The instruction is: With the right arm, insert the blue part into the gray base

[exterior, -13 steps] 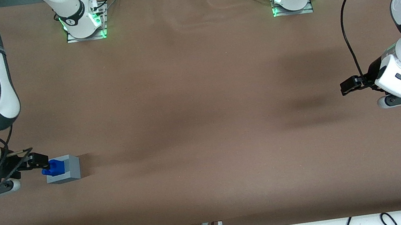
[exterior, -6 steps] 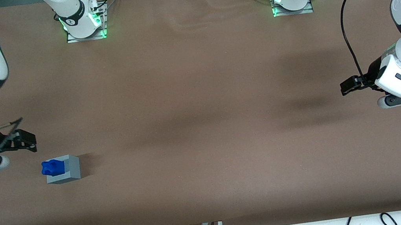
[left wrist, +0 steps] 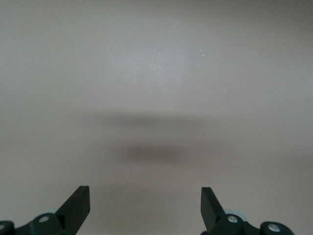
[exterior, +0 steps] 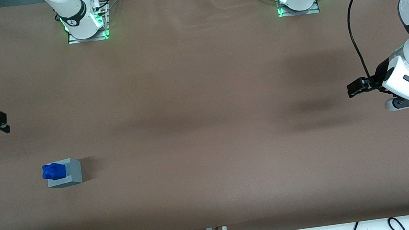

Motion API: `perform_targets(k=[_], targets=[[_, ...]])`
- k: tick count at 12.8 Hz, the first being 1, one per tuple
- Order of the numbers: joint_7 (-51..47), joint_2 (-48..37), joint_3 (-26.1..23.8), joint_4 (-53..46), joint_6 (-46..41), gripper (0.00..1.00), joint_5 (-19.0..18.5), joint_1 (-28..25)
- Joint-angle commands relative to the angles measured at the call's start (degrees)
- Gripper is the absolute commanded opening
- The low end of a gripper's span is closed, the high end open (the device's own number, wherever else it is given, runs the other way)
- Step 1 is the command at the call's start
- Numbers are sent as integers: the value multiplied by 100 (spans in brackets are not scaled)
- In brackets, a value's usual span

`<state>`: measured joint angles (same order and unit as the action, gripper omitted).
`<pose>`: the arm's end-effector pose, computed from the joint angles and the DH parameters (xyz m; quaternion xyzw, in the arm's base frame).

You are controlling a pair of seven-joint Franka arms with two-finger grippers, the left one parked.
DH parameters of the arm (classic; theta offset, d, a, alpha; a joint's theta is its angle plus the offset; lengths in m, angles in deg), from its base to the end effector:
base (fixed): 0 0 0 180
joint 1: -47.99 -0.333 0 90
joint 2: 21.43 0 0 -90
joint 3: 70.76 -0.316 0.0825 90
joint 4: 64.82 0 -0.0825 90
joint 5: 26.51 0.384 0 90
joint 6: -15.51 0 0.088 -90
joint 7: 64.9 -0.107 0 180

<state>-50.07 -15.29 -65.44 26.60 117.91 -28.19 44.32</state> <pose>0.6037 -0.0172 0.5708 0.9920 0.1176 0.0392 0.0253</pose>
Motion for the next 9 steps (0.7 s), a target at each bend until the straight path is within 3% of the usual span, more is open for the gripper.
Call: perform_targets(k=[1,9], targets=[[-41,-122,-356,166,-228,100,-87,332],[-85,-15,-347,78,-273,100,-34,341]])
